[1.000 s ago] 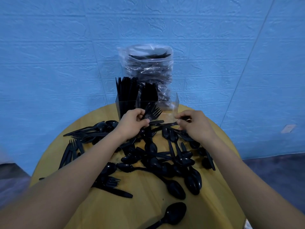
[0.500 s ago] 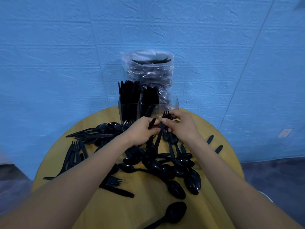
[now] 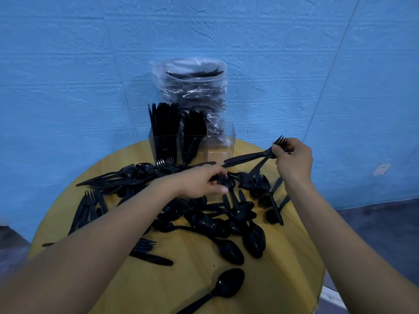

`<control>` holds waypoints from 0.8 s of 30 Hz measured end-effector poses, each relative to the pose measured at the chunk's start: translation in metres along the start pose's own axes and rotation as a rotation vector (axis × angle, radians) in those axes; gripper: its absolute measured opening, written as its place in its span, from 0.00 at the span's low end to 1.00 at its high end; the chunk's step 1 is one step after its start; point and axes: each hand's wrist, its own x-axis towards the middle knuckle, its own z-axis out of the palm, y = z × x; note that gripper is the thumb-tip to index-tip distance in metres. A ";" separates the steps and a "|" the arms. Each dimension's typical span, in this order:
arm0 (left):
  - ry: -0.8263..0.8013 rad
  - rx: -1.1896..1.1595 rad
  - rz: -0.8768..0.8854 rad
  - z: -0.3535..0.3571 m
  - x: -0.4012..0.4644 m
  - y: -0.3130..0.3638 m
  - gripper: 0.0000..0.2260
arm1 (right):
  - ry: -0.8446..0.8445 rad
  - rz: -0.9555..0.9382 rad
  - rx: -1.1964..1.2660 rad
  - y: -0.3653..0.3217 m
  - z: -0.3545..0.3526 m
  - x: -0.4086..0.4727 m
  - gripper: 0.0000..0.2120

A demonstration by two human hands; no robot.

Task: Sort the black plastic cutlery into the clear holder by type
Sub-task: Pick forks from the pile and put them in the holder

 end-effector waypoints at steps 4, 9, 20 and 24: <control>-0.016 -0.129 0.023 0.000 -0.006 -0.002 0.30 | 0.022 0.007 -0.010 0.003 -0.001 -0.002 0.04; 0.451 0.213 -0.171 -0.007 -0.003 -0.037 0.17 | -0.017 -0.008 -0.031 0.005 0.010 -0.008 0.04; 0.345 0.394 -0.402 0.009 0.012 -0.059 0.19 | -0.068 0.000 -0.068 0.007 0.023 -0.019 0.04; 0.359 0.317 -0.406 0.007 0.013 -0.060 0.17 | -0.062 0.015 -0.060 0.008 0.023 -0.020 0.04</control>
